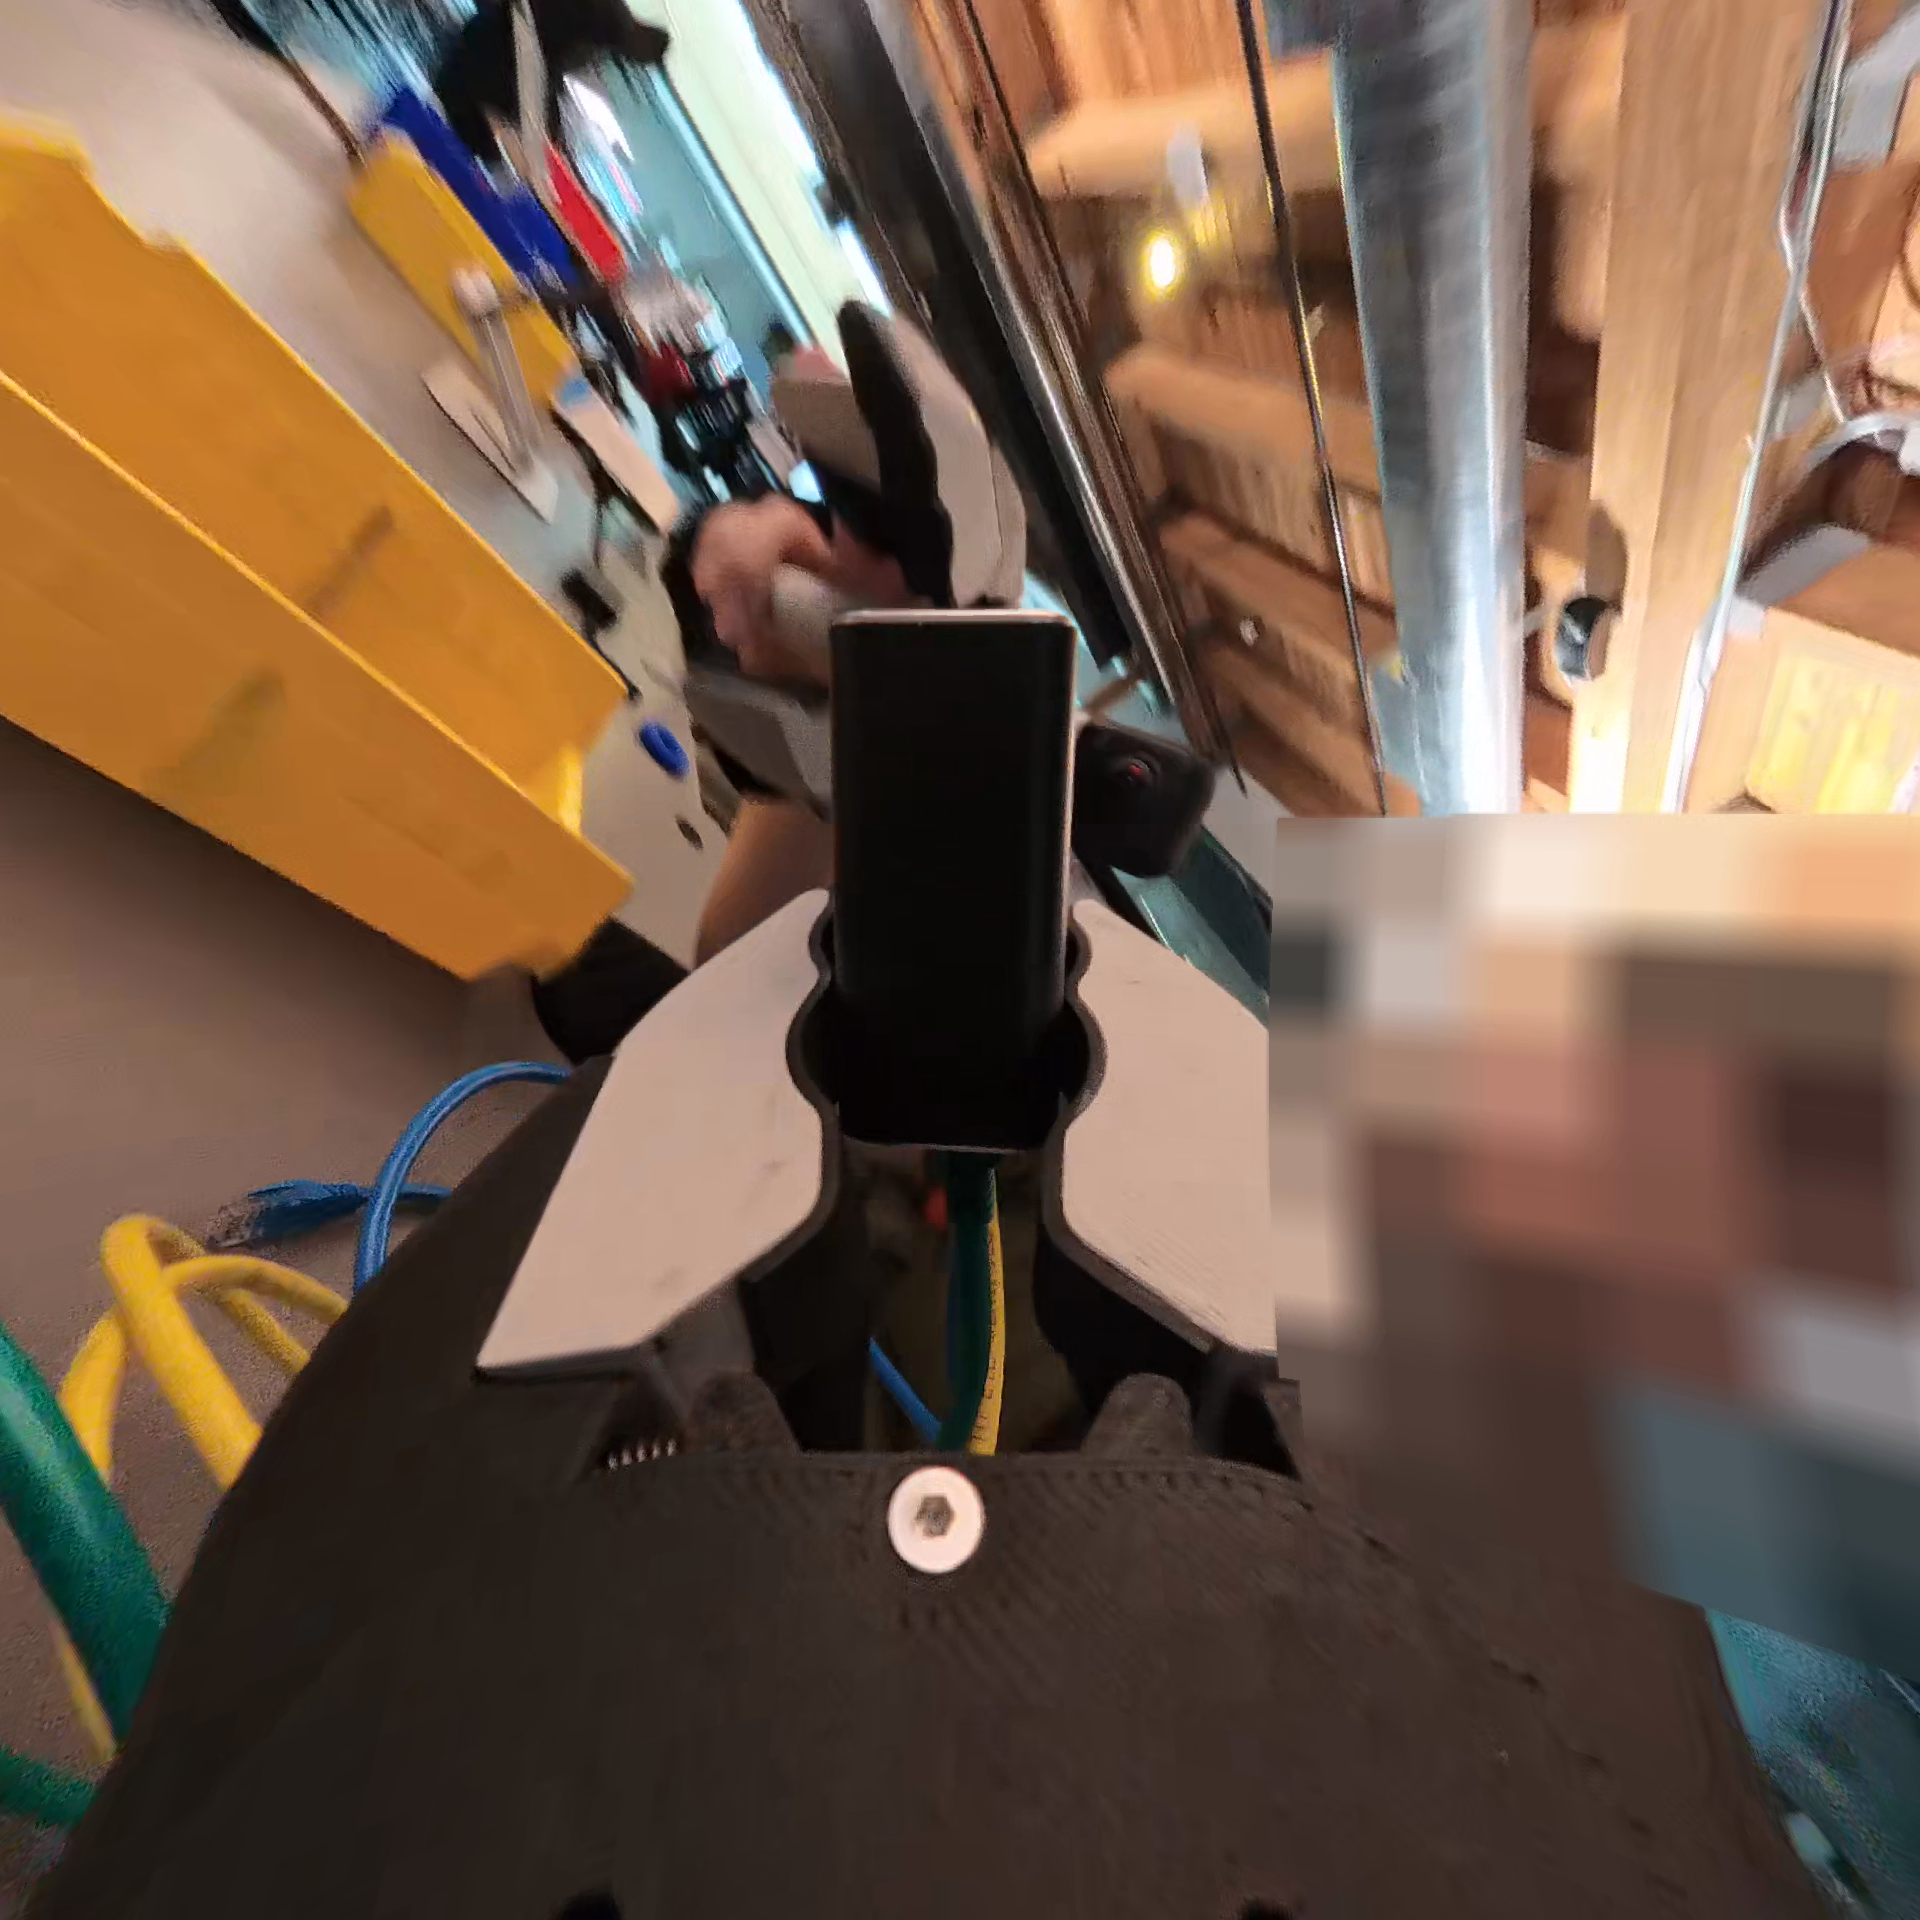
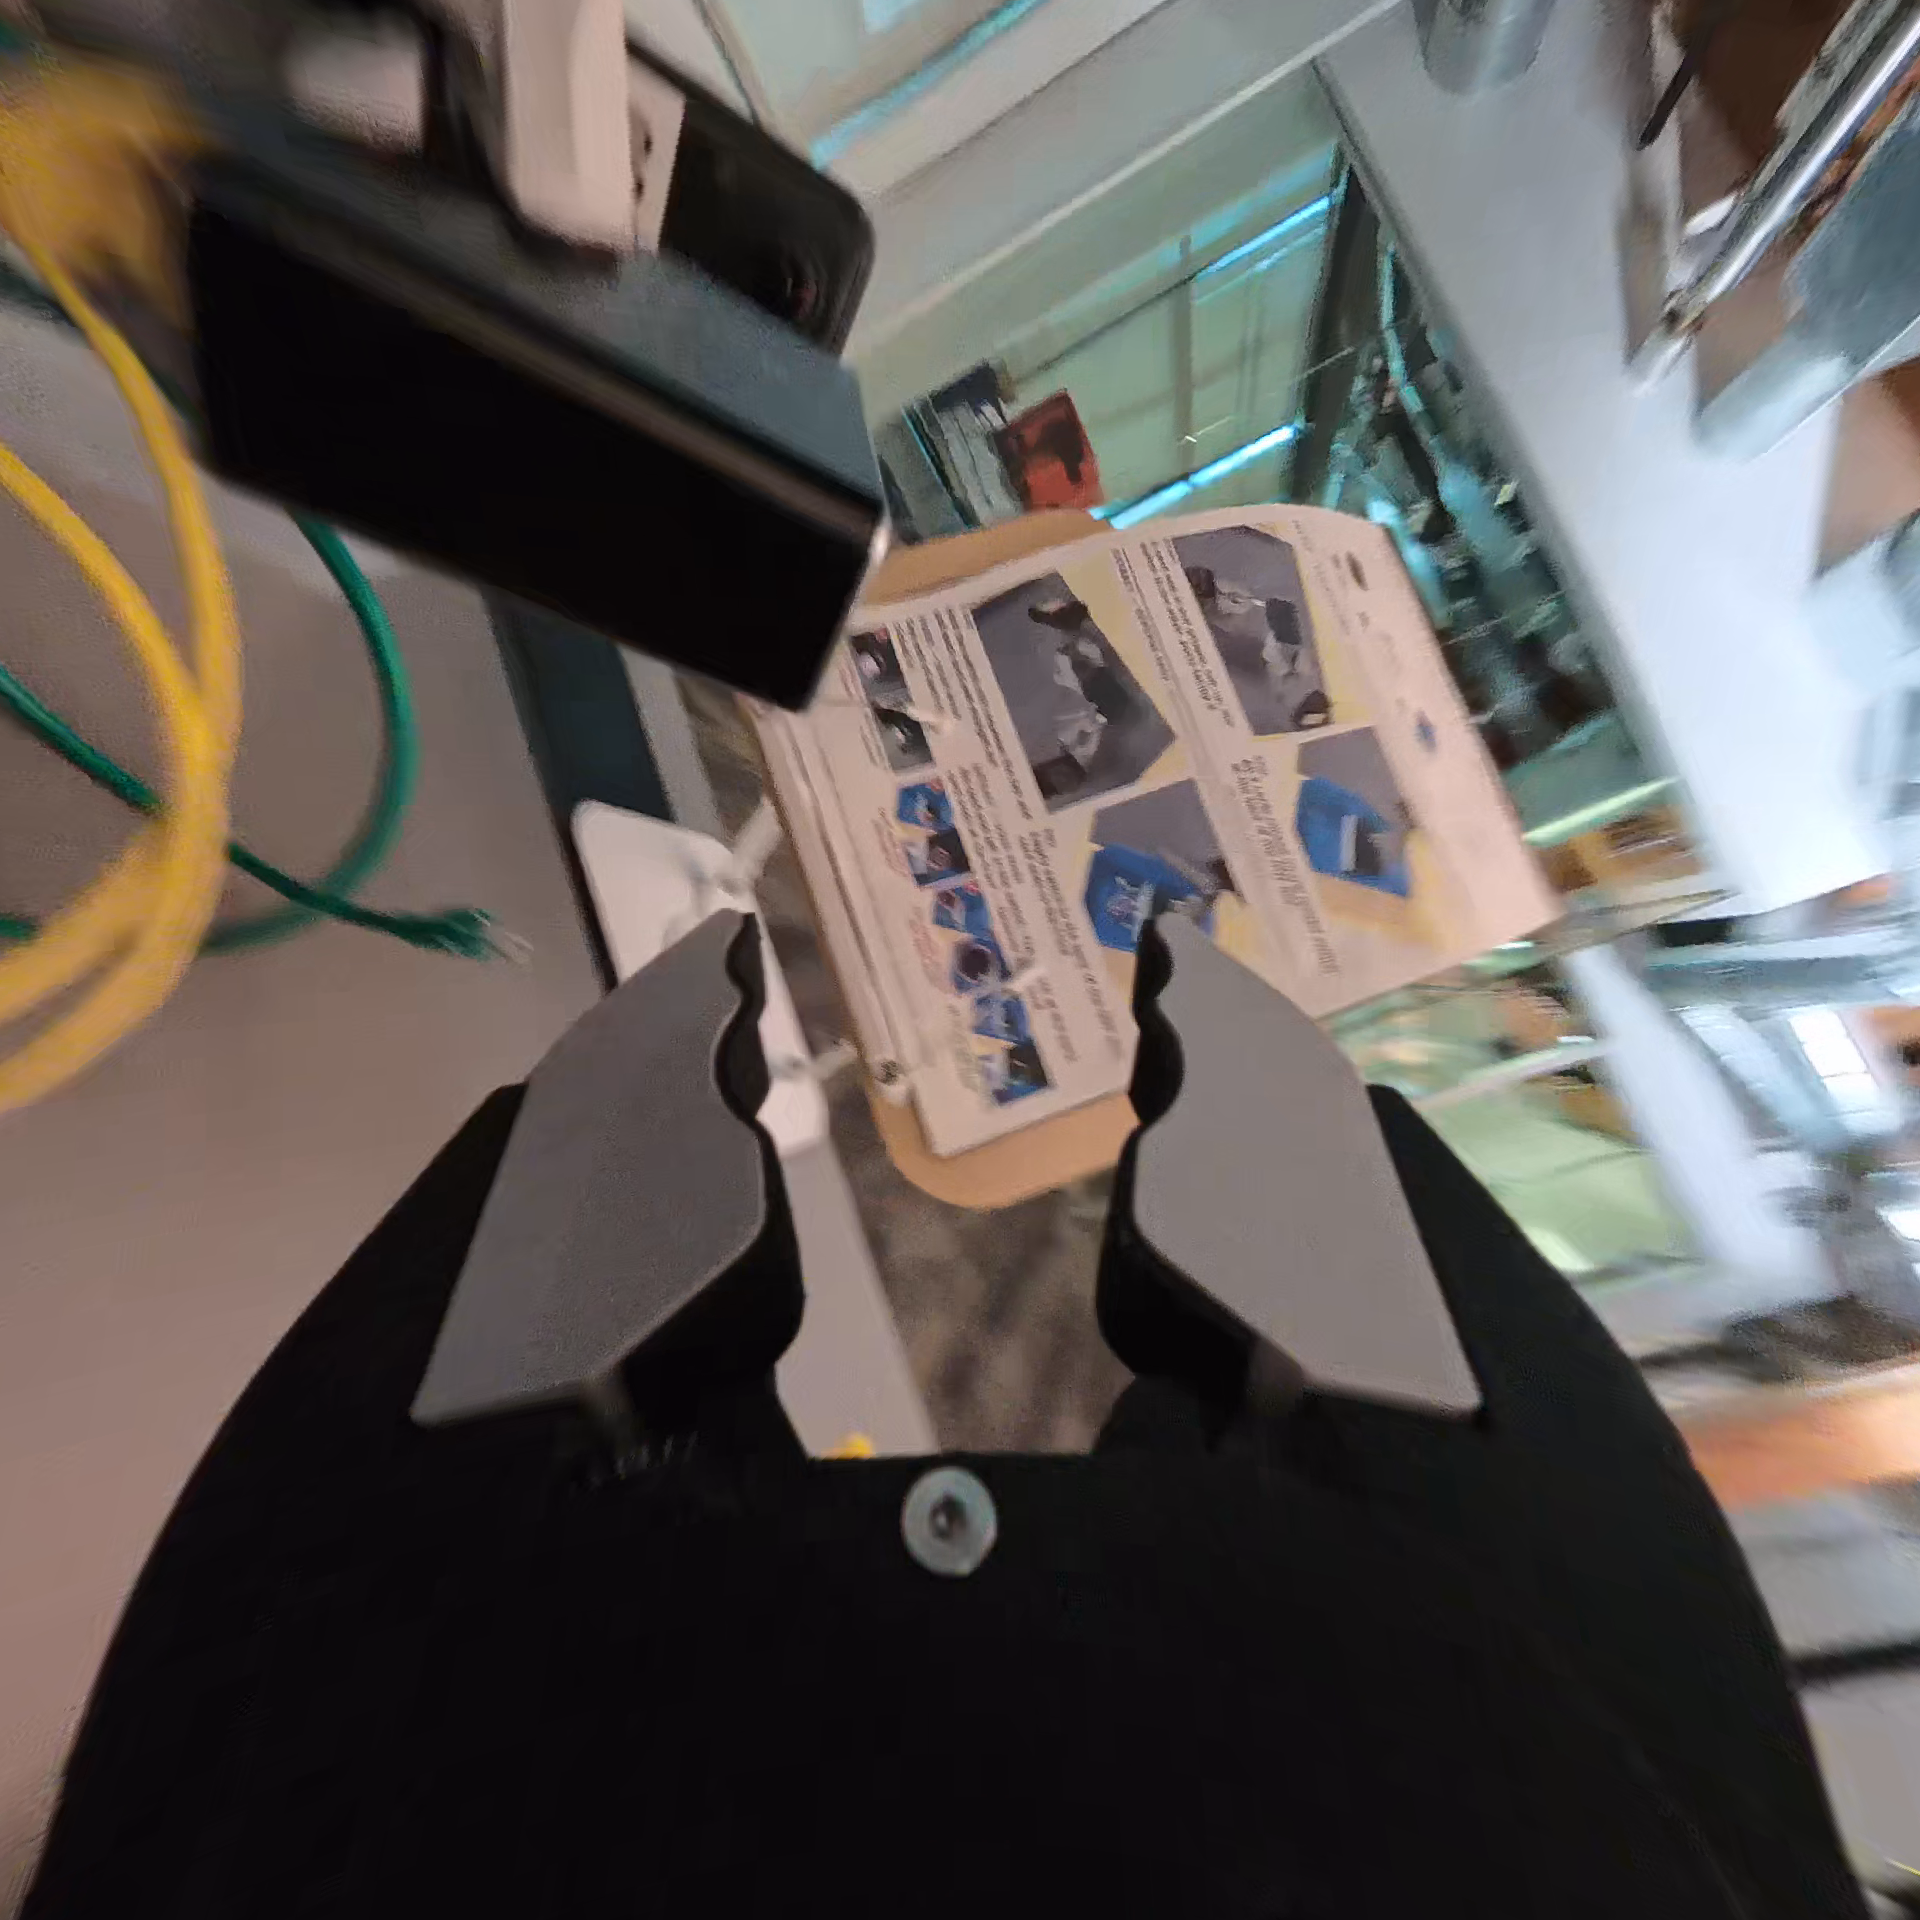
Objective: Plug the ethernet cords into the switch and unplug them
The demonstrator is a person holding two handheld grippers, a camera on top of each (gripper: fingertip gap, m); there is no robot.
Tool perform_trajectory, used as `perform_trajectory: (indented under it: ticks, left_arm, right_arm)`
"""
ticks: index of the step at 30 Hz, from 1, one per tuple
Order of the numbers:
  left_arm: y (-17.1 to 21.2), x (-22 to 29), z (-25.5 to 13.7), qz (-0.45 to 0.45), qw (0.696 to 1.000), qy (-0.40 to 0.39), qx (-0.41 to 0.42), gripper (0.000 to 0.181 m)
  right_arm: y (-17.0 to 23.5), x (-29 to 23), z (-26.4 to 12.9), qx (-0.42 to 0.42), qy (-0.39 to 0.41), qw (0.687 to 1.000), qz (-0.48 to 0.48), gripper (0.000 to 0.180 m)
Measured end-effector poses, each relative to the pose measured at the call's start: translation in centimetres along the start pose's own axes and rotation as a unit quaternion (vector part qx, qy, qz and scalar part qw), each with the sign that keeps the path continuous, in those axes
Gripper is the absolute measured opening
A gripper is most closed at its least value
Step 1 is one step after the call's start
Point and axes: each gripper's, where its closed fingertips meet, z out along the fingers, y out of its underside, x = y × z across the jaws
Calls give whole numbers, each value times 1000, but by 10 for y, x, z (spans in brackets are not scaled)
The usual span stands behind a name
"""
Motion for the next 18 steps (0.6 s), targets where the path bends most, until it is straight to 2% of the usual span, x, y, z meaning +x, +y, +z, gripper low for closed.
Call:
perform_trajectory:
  ticks: [1, 3, 5, 6, 8, 9, 11, 13, 16, 18]
  left_arm:
    - [-8, 1, -2, 9, 999, -17, 27, 36]
    - [-18, 2, -4, 43, 995, -58, 69, 36]
    - [-24, 2, -3, 68, 988, -92, 100, 36]
    - [-28, 4, -2, 80, 985, -101, 117, 36]
    - [-33, 6, 0, 106, 976, -117, 149, 36]
    - [-35, 8, 2, 121, 972, -123, 162, 36]
    - [-38, 12, 4, 148, 963, -128, 185, 36]
    - [-40, 16, 6, 169, 956, -128, 204, 36]
    - [-38, 18, 13, 201, 948, -136, 205, 36]
    - [-34, 17, 22, 227, 944, -147, 191, 36]
  right_arm:
    - [-9, -1, -4, 26, -22, 998, 46, 74]
    - [-37, -6, -15, 107, -68, 985, 119, 87]
    - [-66, -7, -26, 178, -101, 961, 189, 91]
    - [-75, -6, -28, 196, -115, 945, 235, 91]
    - [-74, 1, -20, 180, -124, 912, 348, 93]
    - [-69, 2, -15, 166, -134, 888, 407, 93]
    - [-66, -3, -9, 153, -178, 822, 519, 91]
    - [-67, -11, -6, 150, -237, 747, 603, 74]
    - [-72, -22, -6, 151, -329, 656, 662, 50]
    - [-75, -20, -8, 175, -362, 605, 687, 34]
